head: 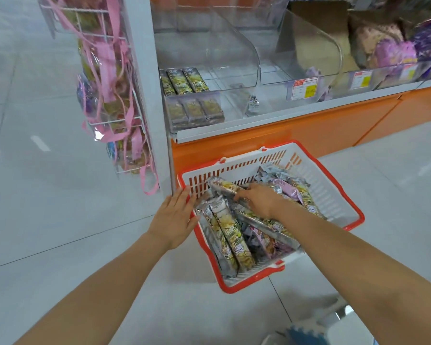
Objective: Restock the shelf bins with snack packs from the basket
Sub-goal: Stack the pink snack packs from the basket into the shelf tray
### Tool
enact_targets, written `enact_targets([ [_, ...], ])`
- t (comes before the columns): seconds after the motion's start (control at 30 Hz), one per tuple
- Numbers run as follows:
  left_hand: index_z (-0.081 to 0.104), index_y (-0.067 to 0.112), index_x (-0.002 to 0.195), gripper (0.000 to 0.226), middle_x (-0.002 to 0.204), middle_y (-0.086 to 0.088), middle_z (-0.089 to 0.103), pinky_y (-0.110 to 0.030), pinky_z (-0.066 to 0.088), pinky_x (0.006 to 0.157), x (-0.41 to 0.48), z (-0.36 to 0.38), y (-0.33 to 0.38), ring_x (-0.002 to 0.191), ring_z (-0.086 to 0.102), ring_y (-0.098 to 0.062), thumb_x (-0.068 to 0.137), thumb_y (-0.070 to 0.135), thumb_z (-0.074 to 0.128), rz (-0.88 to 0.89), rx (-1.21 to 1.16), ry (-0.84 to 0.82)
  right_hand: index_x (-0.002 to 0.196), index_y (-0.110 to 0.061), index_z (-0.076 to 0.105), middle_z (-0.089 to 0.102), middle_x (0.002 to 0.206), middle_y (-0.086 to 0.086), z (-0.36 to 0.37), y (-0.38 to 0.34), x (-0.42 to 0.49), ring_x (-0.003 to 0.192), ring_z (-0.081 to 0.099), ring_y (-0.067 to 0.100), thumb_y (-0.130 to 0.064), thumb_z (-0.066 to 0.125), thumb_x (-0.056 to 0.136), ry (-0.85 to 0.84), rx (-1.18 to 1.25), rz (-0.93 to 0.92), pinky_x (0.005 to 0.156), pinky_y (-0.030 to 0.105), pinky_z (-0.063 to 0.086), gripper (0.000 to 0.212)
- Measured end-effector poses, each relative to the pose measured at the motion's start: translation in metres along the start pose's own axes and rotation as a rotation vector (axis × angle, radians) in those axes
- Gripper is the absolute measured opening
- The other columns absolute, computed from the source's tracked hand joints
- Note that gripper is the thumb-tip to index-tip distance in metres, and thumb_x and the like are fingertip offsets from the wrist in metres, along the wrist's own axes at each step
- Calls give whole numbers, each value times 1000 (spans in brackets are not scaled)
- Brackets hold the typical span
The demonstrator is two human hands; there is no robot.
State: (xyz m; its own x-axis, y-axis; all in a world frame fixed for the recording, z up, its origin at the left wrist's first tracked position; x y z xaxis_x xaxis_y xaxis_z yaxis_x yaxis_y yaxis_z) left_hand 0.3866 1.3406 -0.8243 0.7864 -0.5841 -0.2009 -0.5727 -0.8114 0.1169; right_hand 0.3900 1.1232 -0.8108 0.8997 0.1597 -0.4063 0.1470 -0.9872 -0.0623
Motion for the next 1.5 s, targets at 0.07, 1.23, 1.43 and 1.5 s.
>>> enact_targets([
  [0.07, 7, 16, 157, 114, 165, -8, -3, -37, -6, 118, -1, -11, -1, 151, -6, -25, 67, 65, -42, 4, 22, 33, 132, -37, 52, 50, 117, 12, -12, 2, -4, 103, 56, 31, -16, 45, 99, 4, 45, -32, 89, 39, 49, 40],
  [1.23, 27, 2, 152, 85, 159, -19, 25, -47, 2, 121, 28, -195, -7, 148, 17, -34, 79, 16, 69, -55, 210, 751, 120, -26, 66, 64, 108, -2, -327, 6, -60, 91, 57, 9, -18, 61, 95, 574, 458, -151, 82, 13, 45, 27],
  [1.43, 28, 6, 152, 82, 157, -16, 30, -51, 11, 119, 29, -194, -12, 147, 18, -32, 80, 18, 65, -15, 250, 781, 125, -25, 65, 65, 123, 3, -323, -18, -13, 107, 59, 21, -21, 56, 95, 596, 304, -62, 90, 27, 44, 31],
  [1.5, 27, 6, 153, 78, 157, -16, 29, -51, 11, 119, 30, -193, -13, 147, 16, -31, 82, 19, 58, -2, 263, 800, 125, -24, 65, 66, 124, 5, -326, -25, -1, 105, 61, 25, -21, 55, 95, 619, 241, -17, 89, 29, 47, 33],
])
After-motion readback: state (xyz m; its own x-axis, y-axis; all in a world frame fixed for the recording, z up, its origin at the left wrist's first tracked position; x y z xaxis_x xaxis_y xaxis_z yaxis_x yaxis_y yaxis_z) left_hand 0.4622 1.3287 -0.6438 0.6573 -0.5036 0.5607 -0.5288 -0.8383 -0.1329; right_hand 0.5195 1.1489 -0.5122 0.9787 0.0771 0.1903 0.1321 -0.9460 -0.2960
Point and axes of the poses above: each hand's wrist, its own x-axis towards the middle knuckle, its own z-axis out of the palm, y = z × x, the point moved 7 cm from there along x, towards the middle knuckle
